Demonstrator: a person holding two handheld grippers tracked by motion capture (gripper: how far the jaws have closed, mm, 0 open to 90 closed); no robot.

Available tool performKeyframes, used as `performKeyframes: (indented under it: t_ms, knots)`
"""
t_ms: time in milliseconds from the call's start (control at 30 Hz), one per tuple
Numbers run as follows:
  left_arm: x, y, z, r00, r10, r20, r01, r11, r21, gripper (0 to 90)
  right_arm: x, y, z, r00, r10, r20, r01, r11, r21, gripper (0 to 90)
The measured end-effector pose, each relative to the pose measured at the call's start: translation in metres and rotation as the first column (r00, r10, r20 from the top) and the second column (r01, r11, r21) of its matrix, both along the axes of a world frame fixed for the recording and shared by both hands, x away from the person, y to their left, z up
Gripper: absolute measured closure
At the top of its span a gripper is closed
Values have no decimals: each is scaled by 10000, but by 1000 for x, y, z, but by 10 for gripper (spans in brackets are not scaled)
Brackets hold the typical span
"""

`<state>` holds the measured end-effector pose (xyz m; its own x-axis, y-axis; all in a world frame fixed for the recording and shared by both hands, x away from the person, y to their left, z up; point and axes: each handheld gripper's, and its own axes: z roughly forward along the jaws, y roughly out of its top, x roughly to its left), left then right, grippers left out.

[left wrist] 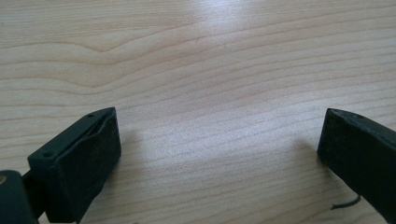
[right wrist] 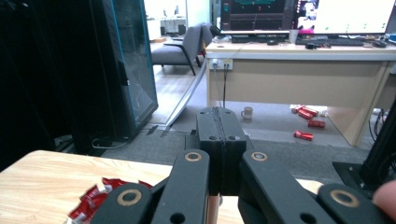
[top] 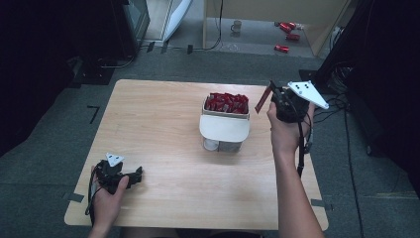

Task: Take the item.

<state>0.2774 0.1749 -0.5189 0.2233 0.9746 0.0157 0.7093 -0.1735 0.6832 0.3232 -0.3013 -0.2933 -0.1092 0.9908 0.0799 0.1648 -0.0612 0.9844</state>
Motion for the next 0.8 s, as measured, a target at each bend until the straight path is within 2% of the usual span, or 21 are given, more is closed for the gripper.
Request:
performKeyframes:
  t_ms: [200, 400, 433, 467, 500, 533, 600, 633, 667, 800]
  knots:
    - [0, 0, 0, 10000, 3, 1, -3, 10000, 0, 0, -1, -12, -24, 9983, -307, -497, 297, 9993, -211, 900]
    - [0, 0, 0, 10000, 0, -2, 0, 10000, 3, 0, 3, -18, -58, 9916, -387, -1232, 362, 9991, -225, 900]
    - [0, 0, 0, 10000, 0, -2, 0, 10000, 3, 0, 3, -18, -58, 9916, -387, -1232, 362, 9991, -225, 900]
    - [0, 0, 0, 10000, -19, -29, 19, 10000, 19, 0, 4, -19, -71, 9880, -370, -1499, 339, 9992, -233, 900]
    - [0, 0, 0, 10000, -19, -29, 19, 10000, 19, 0, 4, -19, -71, 9880, -370, -1499, 339, 9992, -233, 900]
    - [0, 0, 0, 10000, -4, -7, 4, 10000, 3, 0, 6, -20, -82, 9835, -406, -1765, 365, 9990, -263, 900]
    - [0, 0, 0, 10000, 3, 0, -3, 10000, 1, 0, 7, -21, -92, 9807, -431, -1906, 389, 9989, -260, 900]
    - [0, 0, 0, 10000, 4, 1, -4, 10000, 0, 0, 7, -21, -92, 9807, -431, -1906, 389, 9989, -260, 900]
    - [0, 0, 0, 10000, 12, -4, -12, 10000, -18, 0, 7, -21, -99, 9779, -466, -2036, 429, 9988, -229, 900]
    - [0, 0, 0, 10000, 3, -15, -3, 10000, -6, 0, 7, -21, -111, 9765, -415, -2115, 344, 9987, -372, 900]
